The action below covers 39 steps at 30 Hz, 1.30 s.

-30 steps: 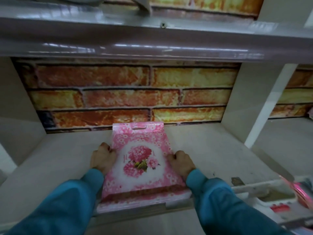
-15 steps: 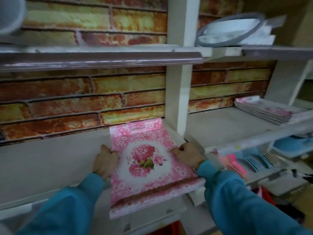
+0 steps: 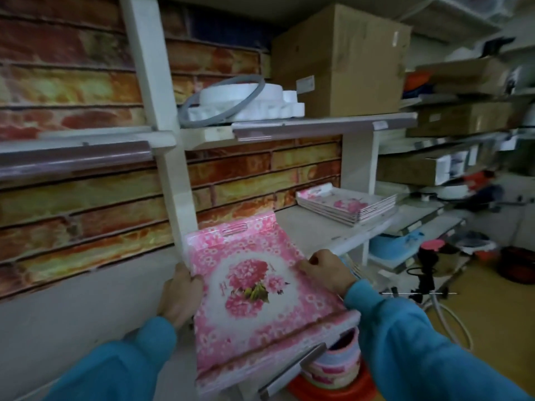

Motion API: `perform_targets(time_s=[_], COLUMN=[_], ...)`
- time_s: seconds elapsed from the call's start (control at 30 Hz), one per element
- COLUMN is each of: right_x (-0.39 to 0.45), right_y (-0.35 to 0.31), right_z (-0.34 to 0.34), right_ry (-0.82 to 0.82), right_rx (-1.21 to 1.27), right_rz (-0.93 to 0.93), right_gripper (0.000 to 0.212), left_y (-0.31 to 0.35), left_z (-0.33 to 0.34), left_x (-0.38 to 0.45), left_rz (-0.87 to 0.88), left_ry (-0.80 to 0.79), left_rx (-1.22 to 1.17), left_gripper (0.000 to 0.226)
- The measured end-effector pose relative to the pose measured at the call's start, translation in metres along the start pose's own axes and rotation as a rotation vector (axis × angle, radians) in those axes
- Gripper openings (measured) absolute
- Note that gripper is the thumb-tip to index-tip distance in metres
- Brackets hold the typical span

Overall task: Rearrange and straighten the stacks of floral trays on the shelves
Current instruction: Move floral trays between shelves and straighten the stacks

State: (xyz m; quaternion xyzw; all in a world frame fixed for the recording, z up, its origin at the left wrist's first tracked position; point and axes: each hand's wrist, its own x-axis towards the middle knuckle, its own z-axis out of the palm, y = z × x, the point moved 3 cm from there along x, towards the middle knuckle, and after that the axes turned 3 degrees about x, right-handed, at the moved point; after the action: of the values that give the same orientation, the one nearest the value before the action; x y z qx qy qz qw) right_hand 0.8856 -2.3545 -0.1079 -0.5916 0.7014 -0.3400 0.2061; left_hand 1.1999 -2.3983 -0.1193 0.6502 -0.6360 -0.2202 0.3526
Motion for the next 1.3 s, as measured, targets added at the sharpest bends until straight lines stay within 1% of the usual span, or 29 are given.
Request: perform_targets(time_s=[0.1,0.2,0.3,0.4,0.5,0.57,0.63,0.7,0.8,0.9,0.97,1.03,1.17,1.3], right_x=[0.038,0.092,0.151,0.211,0.265,0.302,0.335,0.369,0.411,0.449,0.466,0.482,0.504,0.518], right_y=[0.031,0.061,0.082,0.096,0.107,0.118,0.13,0.144,0.162,0.179,0.186,0.194,0.204,0.214], right_z=[-0.022,-0.039,-0.055,-0.072,-0.081,-0.081,-0.077,-0.07,-0.058,-0.045,-0.036,-0.03,-0.016,-0.005], right_ry=[0.006,0.011,0.006,-0.006,-0.051,-0.085,-0.107,-0.127,-0.185,-0.245,-0.269,-0.285,-0.32,-0.326], right_rx=[-0.026,-0.039,-0.018,-0.043,-0.066,-0.114,-0.115,-0.104,-0.076,-0.037,-0.047,-0.026,-0.009,0.007], right_rz=[0.013,0.026,0.024,0.003,-0.021,-0.023,-0.014,-0.045,-0.064,-0.084,-0.118,-0.139,-0.148,-0.114], right_gripper=[0.045,0.044,0.042,0.044,0.044,0.049,0.05,0.046,0.043,0.043,0.041,0.04,0.038,0.035], left_y=[0.031,0.06,0.084,0.102,0.118,0.131,0.137,0.14,0.139,0.141,0.136,0.133,0.123,0.118], left_z=[0.038,0.083,0.126,0.163,0.187,0.203,0.218,0.236,0.261,0.286,0.296,0.307,0.32,0.33], left_x=[0.031,0.077,0.122,0.161,0.198,0.222,0.243,0.262,0.275,0.29,0.297,0.303,0.318,0.337], left_rz=[0.019,0.059,0.083,0.059,0.014,0.0,-0.025,-0.064,-0.187,-0.235,-0.274,-0.322,-0.365,-0.38], left_ry=[-0.029,-0.031,-0.004,0.025,0.061,0.116,0.146,0.158,0.186,0.194,0.237,0.26,0.265,0.242], left_rx=[0.0,0.016,-0.069,-0.083,0.015,0.083,0.134,0.184,0.241,0.3,0.296,0.285,0.311,0.333], left_gripper=[0.018,0.028,0.024,0.025,0.02,0.016,0.019,0.025,0.029,0.021,0.017,0.02,0.019,0.018])
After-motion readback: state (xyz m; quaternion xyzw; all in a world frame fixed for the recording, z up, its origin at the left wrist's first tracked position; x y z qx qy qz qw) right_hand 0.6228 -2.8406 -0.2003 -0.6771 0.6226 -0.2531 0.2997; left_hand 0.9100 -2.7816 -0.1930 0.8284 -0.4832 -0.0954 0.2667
